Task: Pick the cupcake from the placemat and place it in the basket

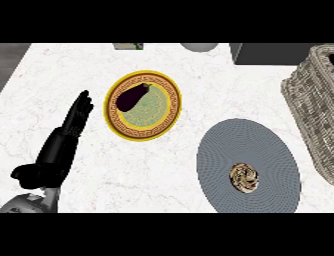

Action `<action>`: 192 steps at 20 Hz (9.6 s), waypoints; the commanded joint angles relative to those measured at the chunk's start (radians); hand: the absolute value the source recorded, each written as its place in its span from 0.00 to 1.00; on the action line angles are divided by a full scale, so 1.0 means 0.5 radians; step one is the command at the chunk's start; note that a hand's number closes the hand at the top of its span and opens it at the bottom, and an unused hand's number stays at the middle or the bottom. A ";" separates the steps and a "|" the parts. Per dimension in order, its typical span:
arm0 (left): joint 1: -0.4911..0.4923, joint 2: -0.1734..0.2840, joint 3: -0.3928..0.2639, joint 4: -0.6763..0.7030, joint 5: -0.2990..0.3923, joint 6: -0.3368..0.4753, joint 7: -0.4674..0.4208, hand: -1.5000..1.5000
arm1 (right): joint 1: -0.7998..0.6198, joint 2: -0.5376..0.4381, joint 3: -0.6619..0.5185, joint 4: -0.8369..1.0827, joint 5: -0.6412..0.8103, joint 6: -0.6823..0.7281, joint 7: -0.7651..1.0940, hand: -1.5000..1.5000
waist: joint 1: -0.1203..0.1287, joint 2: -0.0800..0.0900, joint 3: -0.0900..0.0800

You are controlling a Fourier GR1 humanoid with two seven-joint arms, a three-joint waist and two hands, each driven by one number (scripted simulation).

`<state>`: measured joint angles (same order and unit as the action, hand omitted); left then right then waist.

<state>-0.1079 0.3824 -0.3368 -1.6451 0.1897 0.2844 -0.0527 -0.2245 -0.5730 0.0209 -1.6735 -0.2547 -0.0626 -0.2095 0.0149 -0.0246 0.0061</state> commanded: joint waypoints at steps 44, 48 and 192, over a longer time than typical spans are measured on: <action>-0.169 0.039 0.419 0.648 -0.162 -0.259 0.384 0.50 | 1.315 -0.250 -0.355 -0.674 0.799 0.935 -0.247 0.00 | -0.045 0.048 -0.012; -0.168 0.015 0.373 0.454 -0.214 -0.244 0.572 0.50 | 1.109 -0.036 -0.216 -0.563 0.989 0.766 -0.134 0.00 | -0.027 0.048 -0.012; -0.341 -0.387 0.879 0.454 -0.659 -0.683 0.714 0.50 | -1.031 -0.394 -0.714 1.544 2.188 0.628 0.578 1.00 | -0.012 0.055 -0.012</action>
<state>-0.2380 0.1799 0.0960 -1.4187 -0.1446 -0.0489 0.2709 -0.7490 -0.7892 -0.3368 -0.9835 0.8362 0.2976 0.1244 0.0094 0.0030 0.0003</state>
